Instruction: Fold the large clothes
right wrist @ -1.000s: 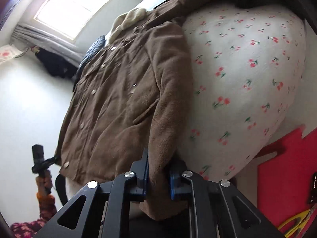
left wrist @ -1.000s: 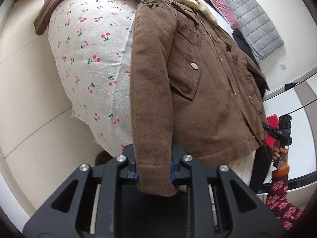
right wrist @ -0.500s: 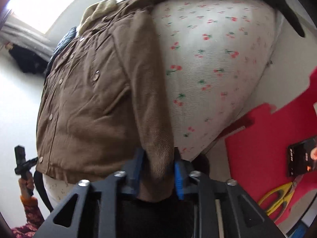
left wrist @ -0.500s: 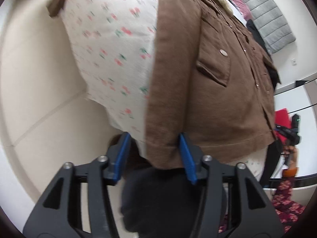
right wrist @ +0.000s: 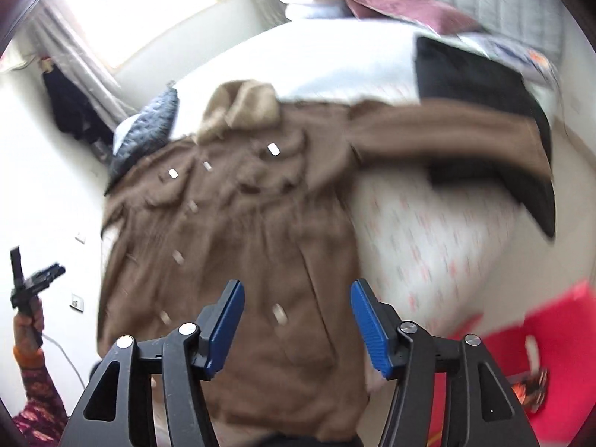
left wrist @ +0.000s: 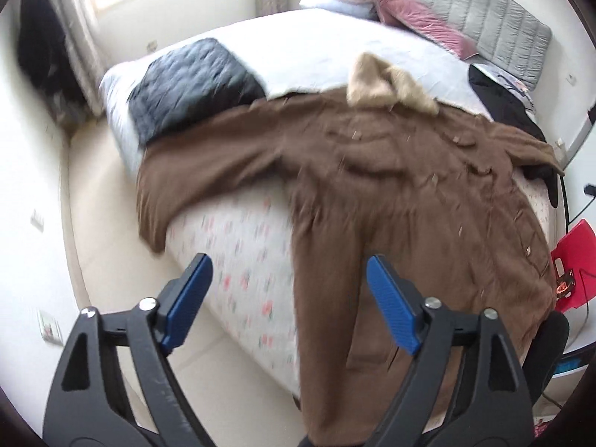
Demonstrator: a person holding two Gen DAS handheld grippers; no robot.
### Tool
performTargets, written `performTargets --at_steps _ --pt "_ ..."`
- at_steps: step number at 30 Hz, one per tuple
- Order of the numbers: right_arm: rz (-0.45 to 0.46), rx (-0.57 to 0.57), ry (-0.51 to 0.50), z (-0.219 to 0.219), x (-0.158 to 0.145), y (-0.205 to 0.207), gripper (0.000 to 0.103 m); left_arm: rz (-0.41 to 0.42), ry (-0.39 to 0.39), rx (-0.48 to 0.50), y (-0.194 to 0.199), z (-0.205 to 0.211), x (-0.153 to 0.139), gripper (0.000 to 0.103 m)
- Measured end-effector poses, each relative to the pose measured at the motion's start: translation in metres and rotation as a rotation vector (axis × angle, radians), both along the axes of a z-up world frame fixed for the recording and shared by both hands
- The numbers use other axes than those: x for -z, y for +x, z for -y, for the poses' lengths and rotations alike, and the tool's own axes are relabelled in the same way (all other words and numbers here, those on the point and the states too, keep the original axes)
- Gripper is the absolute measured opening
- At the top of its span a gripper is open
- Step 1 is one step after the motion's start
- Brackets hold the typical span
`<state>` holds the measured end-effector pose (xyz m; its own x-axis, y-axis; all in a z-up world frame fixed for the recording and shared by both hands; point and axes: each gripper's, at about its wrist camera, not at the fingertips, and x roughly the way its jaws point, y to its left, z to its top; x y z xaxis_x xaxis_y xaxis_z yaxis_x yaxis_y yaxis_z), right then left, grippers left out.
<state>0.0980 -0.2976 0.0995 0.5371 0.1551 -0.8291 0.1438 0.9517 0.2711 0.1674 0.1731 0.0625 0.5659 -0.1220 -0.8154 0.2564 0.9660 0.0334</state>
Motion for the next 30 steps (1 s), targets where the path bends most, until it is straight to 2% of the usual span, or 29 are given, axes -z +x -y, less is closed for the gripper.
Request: performTargets --at_steps 4,7,11,13,17,19,21,24,27,30 --pt "0.009 -0.024 -0.057 -0.012 -0.031 0.067 0.069 0.031 0.053 0.074 0.063 0.053 -0.033 0.092" --pt "-0.020 -0.055 -0.063 -0.024 -0.044 0.119 0.070 0.010 0.089 0.096 0.118 0.092 -0.043 0.093" --pt "-0.066 -0.126 -0.066 -0.049 -0.044 0.203 0.071 0.014 0.152 0.073 0.193 0.146 -0.045 0.093" --pt "-0.084 -0.147 -0.070 -0.062 -0.036 0.244 0.071 0.010 0.150 0.043 0.227 0.168 -0.038 0.093" --pt "-0.054 -0.142 -0.073 -0.085 -0.002 0.317 0.071 0.036 0.095 -0.016 0.292 0.208 -0.008 0.092" --pt "0.003 -0.136 -0.061 -0.090 0.017 0.342 0.071 0.045 0.055 -0.042 0.316 0.225 0.010 0.086" --pt "0.063 -0.124 -0.065 -0.094 0.039 0.366 0.071 0.032 0.003 -0.049 0.336 0.237 0.034 0.069" --pt "0.125 -0.109 -0.045 -0.092 0.073 0.394 0.071 0.012 -0.082 -0.065 0.362 0.247 0.067 0.054" --pt "0.135 -0.096 -0.018 -0.088 0.105 0.419 0.070 0.000 -0.176 -0.098 0.384 0.247 0.091 0.051" --pt "0.132 -0.087 -0.027 -0.089 0.133 0.445 0.071 0.001 -0.232 -0.084 0.400 0.252 0.101 0.051"
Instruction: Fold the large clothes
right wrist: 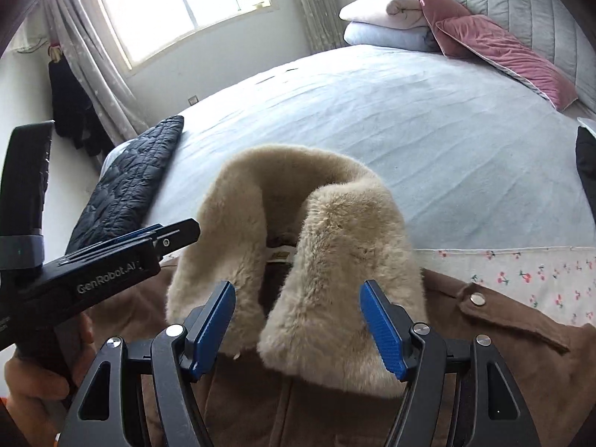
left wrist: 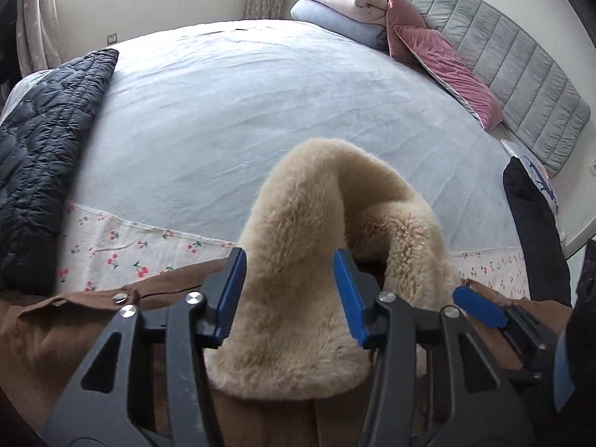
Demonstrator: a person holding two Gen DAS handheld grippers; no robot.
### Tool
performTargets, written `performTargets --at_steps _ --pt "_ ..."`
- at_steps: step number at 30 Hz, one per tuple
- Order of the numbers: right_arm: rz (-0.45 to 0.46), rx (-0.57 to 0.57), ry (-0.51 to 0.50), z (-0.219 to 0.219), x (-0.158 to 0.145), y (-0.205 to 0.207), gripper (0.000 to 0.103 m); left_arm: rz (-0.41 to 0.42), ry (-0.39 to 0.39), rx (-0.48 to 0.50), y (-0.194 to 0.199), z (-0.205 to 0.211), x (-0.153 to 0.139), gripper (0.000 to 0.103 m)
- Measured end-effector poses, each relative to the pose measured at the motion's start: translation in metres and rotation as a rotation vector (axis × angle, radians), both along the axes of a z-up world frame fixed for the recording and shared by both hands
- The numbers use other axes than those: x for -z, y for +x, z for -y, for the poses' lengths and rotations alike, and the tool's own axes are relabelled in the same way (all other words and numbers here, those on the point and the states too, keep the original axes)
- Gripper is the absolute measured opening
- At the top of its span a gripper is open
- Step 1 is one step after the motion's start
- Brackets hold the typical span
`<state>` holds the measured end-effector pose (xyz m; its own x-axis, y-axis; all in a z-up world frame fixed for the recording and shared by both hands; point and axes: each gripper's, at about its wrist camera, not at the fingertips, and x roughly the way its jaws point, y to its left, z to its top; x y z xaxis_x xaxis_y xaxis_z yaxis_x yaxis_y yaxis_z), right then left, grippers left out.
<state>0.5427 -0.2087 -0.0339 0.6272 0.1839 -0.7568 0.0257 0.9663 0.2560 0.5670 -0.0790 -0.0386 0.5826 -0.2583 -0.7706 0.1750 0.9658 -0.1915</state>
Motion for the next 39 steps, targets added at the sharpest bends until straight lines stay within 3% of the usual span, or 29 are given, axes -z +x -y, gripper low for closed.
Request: performTargets --at_steps 4,5,6,8,9,11,13,15,17,19,21,24,26,28,34,35,37,38,39 --pt "-0.032 0.040 -0.096 0.000 0.034 0.027 0.070 0.031 -0.006 0.033 0.006 0.013 0.002 0.051" --pt "-0.031 0.037 -0.132 0.001 0.042 0.028 0.061 0.025 -0.003 0.044 0.008 0.016 0.004 0.051" --pt "-0.028 0.029 -0.145 0.004 0.048 0.027 0.036 0.019 0.007 0.057 0.009 0.021 0.007 0.052" --pt "-0.001 0.021 -0.057 0.019 0.055 0.019 0.021 0.016 0.045 0.085 0.009 0.031 0.012 0.054" --pt "0.019 0.042 0.047 0.037 0.057 0.013 0.016 0.013 0.066 0.101 0.009 0.036 0.016 0.057" --pt "0.030 0.072 0.252 0.066 0.064 0.006 0.013 -0.005 0.097 0.130 0.008 0.046 0.023 0.064" --pt "0.034 0.079 0.377 0.084 0.072 0.002 0.012 -0.045 0.169 0.146 0.008 0.057 0.035 0.067" --pt "0.038 0.073 0.393 0.086 0.073 0.000 0.011 -0.102 0.268 0.141 0.009 0.066 0.048 0.067" --pt "0.047 0.064 0.344 0.081 0.069 -0.001 0.011 -0.164 0.346 0.110 0.007 0.068 0.058 0.064" --pt "0.052 0.063 0.321 0.078 0.067 -0.001 0.011 -0.208 0.384 0.107 0.001 0.067 0.062 0.049" --pt "0.054 0.065 0.313 0.076 0.066 -0.002 0.011 -0.234 0.370 0.098 -0.004 0.062 0.060 0.017" --pt "0.075 0.067 0.310 0.070 0.057 -0.001 0.011 -0.137 0.236 0.057 -0.008 0.043 0.032 0.011" --pt "0.104 0.072 0.322 0.067 0.043 0.004 0.010 0.008 0.120 -0.013 -0.005 0.025 0.003 0.007" --pt "0.119 0.084 0.295 0.067 0.030 0.017 0.010 0.114 0.059 -0.047 -0.001 0.015 -0.008 0.001" --pt "0.134 0.156 0.196 0.065 0.042 0.051 0.008 0.106 0.055 -0.131 0.022 -0.005 0.023 0.000" --pt "0.129 0.178 0.179 0.067 0.051 0.054 0.008 0.103 0.041 -0.126 0.022 -0.009 0.025 0.002" --pt "0.124 0.206 0.241 0.084 0.069 0.053 0.008 0.108 0.059 -0.107 0.019 -0.012 0.021 0.009" --pt "0.144 0.216 0.302 0.092 0.076 0.050 0.008 0.122 0.077 -0.094 0.019 -0.010 0.016 0.027" --pt "0.153 0.215 0.336 0.096 0.078 0.048 0.008 0.135 0.095 -0.076 0.019 -0.006 0.009 0.053"
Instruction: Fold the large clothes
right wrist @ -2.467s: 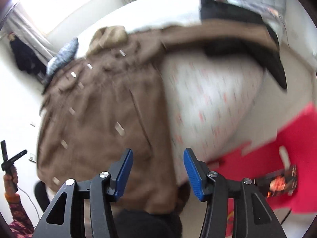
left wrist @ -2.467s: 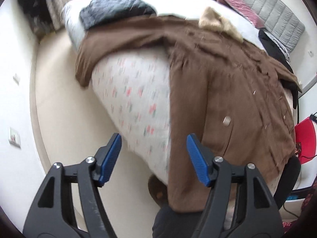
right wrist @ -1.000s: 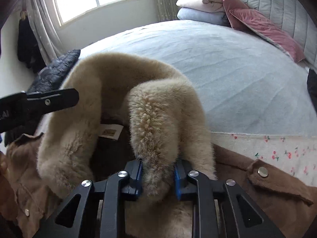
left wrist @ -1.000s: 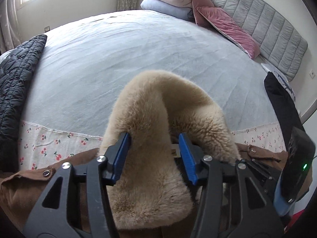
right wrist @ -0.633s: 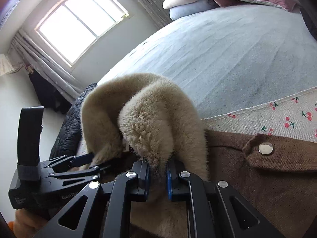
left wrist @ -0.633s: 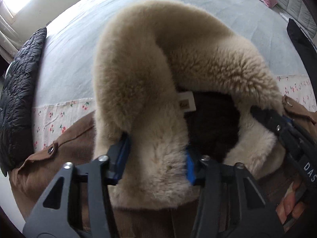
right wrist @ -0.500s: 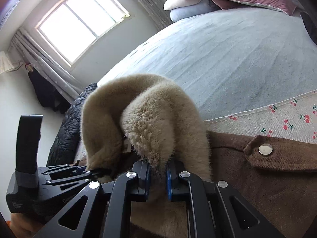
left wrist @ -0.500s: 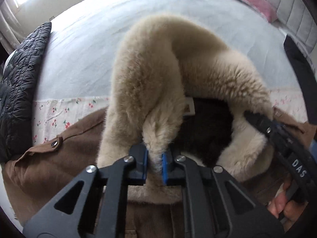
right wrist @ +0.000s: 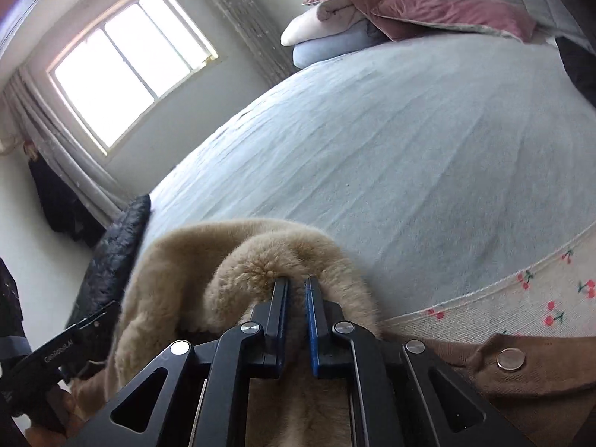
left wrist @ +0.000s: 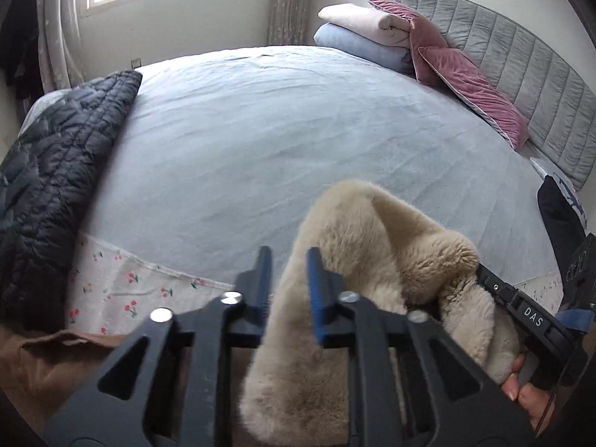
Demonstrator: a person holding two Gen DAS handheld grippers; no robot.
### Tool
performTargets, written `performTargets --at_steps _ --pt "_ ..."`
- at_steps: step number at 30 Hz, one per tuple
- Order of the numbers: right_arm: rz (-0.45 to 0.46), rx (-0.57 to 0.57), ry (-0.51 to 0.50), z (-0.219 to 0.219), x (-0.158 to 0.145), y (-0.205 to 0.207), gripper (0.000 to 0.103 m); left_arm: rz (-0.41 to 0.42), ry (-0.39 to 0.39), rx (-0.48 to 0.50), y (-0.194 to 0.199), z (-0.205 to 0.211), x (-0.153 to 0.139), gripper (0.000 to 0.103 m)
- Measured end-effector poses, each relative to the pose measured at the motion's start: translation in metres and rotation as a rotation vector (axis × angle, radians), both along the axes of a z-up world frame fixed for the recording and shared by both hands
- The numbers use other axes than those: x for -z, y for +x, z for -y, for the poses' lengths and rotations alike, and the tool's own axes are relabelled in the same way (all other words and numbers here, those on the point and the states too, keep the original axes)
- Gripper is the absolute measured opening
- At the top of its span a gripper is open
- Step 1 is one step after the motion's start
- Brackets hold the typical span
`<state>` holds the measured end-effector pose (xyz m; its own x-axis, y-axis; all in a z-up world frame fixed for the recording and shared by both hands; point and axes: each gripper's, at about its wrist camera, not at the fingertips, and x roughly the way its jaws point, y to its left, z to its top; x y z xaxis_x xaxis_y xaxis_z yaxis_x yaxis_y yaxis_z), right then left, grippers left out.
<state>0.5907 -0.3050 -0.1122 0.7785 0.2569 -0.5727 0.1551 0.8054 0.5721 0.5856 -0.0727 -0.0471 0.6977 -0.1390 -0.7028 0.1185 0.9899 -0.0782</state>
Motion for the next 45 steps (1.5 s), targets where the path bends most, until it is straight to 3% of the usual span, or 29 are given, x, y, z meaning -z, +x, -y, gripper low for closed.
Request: performTargets --at_steps 2,4,7,9,11,13,14,16,18,20,22,23,24,26,27,30,33,37,39,41,45 --pt "0.014 -0.010 0.059 0.008 0.005 -0.001 0.009 0.046 0.029 0.038 -0.002 0.011 -0.019 0.071" --pt "0.026 -0.023 0.078 0.009 0.006 -0.003 0.013 0.039 0.045 0.073 0.006 0.022 -0.027 0.080" --pt "0.049 -0.043 0.112 0.008 0.009 -0.006 0.015 -0.058 0.112 0.088 0.026 0.045 -0.018 0.082" --pt "0.056 -0.046 0.172 0.014 0.017 -0.009 0.015 -0.157 0.068 0.123 0.042 0.049 -0.003 0.082" --pt "0.070 -0.054 0.250 0.022 0.026 -0.011 0.015 -0.270 0.005 0.089 0.059 0.047 0.017 0.082" --pt "0.072 -0.059 0.291 0.028 0.031 -0.011 0.015 -0.328 -0.123 0.081 0.066 0.037 0.032 0.066" --pt "0.072 -0.060 0.296 0.030 0.032 -0.011 0.015 -0.356 -0.213 0.089 0.065 0.031 0.040 0.032" --pt "0.071 -0.063 0.294 0.032 0.034 -0.008 0.015 -0.409 -0.370 0.172 0.057 0.025 0.046 0.018" --pt "0.069 -0.063 0.292 0.033 0.034 -0.008 0.015 -0.432 -0.504 0.281 0.043 0.019 0.036 0.017" --pt "0.065 -0.063 0.293 0.032 0.034 -0.006 0.015 -0.407 -0.719 0.364 0.026 -0.003 0.022 0.017" --pt "0.063 -0.064 0.295 0.030 0.032 -0.005 0.015 -0.324 -0.970 0.310 0.016 -0.045 0.016 0.017" --pt "0.066 -0.066 0.298 0.028 0.029 -0.007 0.015 -0.291 -1.050 0.238 0.017 -0.066 0.022 0.017" --pt "0.069 -0.071 0.301 0.028 0.029 -0.006 0.015 -0.294 -1.070 0.141 0.019 -0.080 0.033 0.018" --pt "0.066 -0.084 0.297 0.026 0.028 -0.005 0.015 -0.392 -1.012 -0.010 0.025 -0.091 0.067 0.021" --pt "0.062 -0.087 0.296 0.025 0.028 -0.004 0.015 -0.393 -0.975 -0.043 0.024 -0.092 0.074 0.028" --pt "0.062 -0.090 0.308 0.028 0.029 -0.001 0.015 -0.295 -0.889 -0.072 0.012 -0.090 0.066 0.048" --pt "0.053 -0.095 0.265 0.025 0.019 -0.003 0.017 -0.202 -0.697 -0.055 -0.004 -0.071 0.039 0.061" --pt "0.090 -0.141 0.110 0.004 -0.017 -0.014 0.030 -0.075 -0.410 0.047 -0.030 -0.030 0.007 0.062" --pt "0.108 -0.179 0.060 -0.011 -0.031 -0.017 0.048 -0.027 -0.330 0.091 -0.041 -0.017 -0.004 0.071" --pt "0.105 -0.201 -0.017 -0.028 -0.039 -0.017 0.058 0.009 -0.236 0.114 -0.047 0.008 -0.010 0.084" --pt "0.059 -0.206 -0.218 -0.059 -0.033 -0.010 0.058 0.039 -0.036 0.131 -0.039 0.032 0.001 0.085"
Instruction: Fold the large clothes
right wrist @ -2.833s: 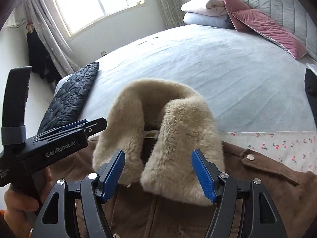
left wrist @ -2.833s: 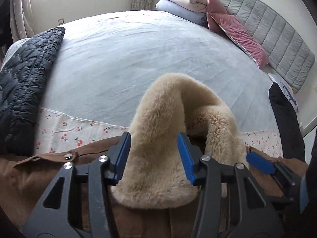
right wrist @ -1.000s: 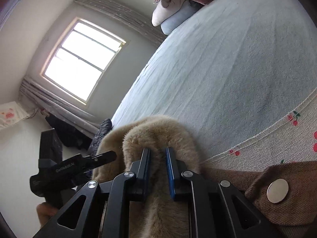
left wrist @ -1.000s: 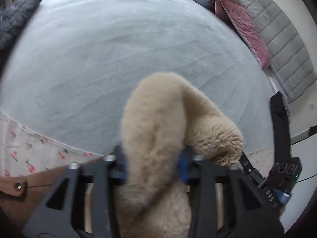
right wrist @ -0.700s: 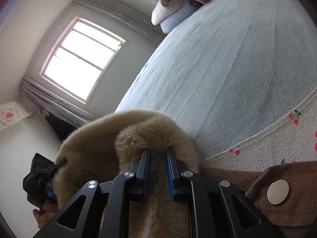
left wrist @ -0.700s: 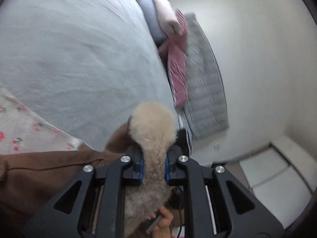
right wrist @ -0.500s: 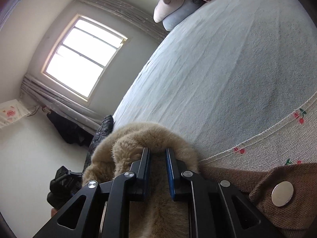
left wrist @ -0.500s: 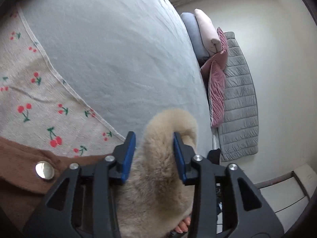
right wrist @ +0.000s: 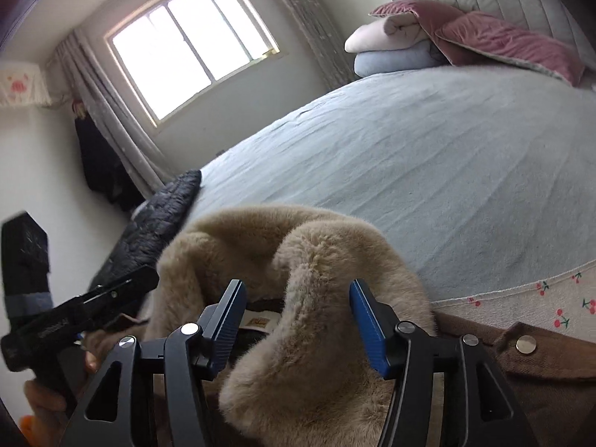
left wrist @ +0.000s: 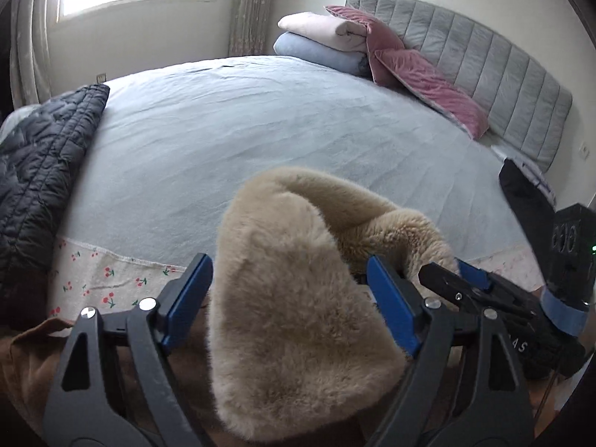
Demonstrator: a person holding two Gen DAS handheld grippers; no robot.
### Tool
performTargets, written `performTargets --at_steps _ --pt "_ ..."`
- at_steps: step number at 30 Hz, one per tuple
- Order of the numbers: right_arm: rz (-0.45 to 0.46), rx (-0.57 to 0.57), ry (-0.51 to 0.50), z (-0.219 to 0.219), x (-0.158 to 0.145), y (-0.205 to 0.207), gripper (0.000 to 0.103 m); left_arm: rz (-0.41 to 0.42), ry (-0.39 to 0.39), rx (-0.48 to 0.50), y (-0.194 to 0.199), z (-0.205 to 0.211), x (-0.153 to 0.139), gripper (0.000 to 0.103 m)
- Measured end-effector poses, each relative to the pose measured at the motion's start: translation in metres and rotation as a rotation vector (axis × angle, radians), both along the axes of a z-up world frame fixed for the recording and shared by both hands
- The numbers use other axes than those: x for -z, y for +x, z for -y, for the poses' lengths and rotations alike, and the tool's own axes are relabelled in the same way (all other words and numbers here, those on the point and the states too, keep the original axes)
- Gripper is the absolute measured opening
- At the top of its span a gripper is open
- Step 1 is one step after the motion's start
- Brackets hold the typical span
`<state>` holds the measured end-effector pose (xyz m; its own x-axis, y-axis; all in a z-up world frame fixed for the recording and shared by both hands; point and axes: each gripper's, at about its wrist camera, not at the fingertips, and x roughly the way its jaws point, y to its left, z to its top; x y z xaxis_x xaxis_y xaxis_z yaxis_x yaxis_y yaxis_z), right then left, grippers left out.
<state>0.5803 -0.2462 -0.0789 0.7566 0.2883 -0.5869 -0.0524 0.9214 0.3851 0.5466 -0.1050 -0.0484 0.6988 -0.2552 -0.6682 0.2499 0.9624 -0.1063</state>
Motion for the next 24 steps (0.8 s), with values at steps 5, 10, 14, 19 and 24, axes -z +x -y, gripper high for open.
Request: performTargets --at_steps 5,10,14,19,24 --pt "-0.076 0.096 -0.033 0.018 0.022 0.010 0.036 -0.063 0.022 -0.143 0.043 -0.030 0.053 0.047" --pt "-0.082 0.082 -0.029 0.016 0.029 0.011 0.039 -0.144 -0.075 -0.155 0.047 -0.052 0.064 0.073" --pt "-0.096 0.086 0.100 0.027 0.019 0.001 0.045 -0.103 0.017 -0.135 0.022 -0.045 0.043 0.083" --pt "-0.120 0.075 0.053 0.027 -0.018 -0.037 0.061 -0.107 0.029 -0.061 -0.032 -0.037 0.011 0.090" --pt "-0.082 0.128 0.009 0.050 -0.059 -0.105 0.072 -0.076 -0.070 0.009 -0.102 -0.044 -0.022 0.092"
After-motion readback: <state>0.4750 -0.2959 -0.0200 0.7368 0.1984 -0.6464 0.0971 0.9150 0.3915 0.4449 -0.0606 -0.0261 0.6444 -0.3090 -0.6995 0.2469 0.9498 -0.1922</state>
